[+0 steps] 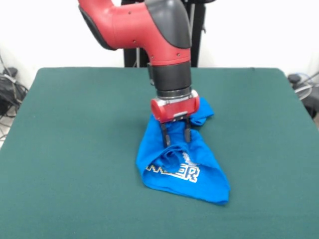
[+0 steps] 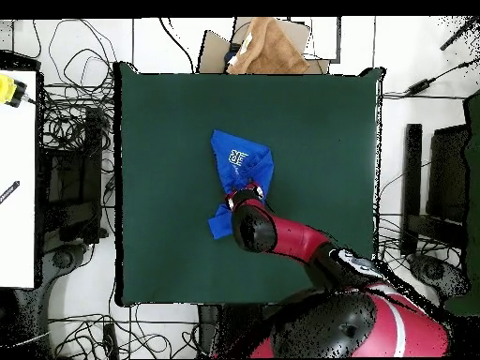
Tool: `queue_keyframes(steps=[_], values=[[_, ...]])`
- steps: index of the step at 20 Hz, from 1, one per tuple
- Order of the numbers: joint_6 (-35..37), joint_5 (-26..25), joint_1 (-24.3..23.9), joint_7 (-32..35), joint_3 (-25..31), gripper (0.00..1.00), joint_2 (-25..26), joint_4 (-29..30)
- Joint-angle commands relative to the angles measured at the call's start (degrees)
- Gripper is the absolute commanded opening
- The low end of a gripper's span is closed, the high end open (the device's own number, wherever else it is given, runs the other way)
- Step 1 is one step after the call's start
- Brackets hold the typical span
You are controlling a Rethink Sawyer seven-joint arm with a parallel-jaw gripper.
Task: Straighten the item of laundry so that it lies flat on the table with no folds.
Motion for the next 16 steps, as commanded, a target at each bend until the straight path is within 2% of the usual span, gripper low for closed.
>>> queue_keyframes(steps=[1, 5, 12, 16], values=[[3.3, 7.9, 5.7, 21.9, -2.9, 1.00, -6.9, 11.7], [2.6, 9.6, 5.7, 20.7, -2.4, 1.00, -5.7, 11.1], [1.1, 9.3, 3.9, 18.8, -1.8, 1.00, -4.0, 11.4], [1.3, 10.2, 4.6, 19.9, -2.5, 1.00, -7.1, 14.4]])
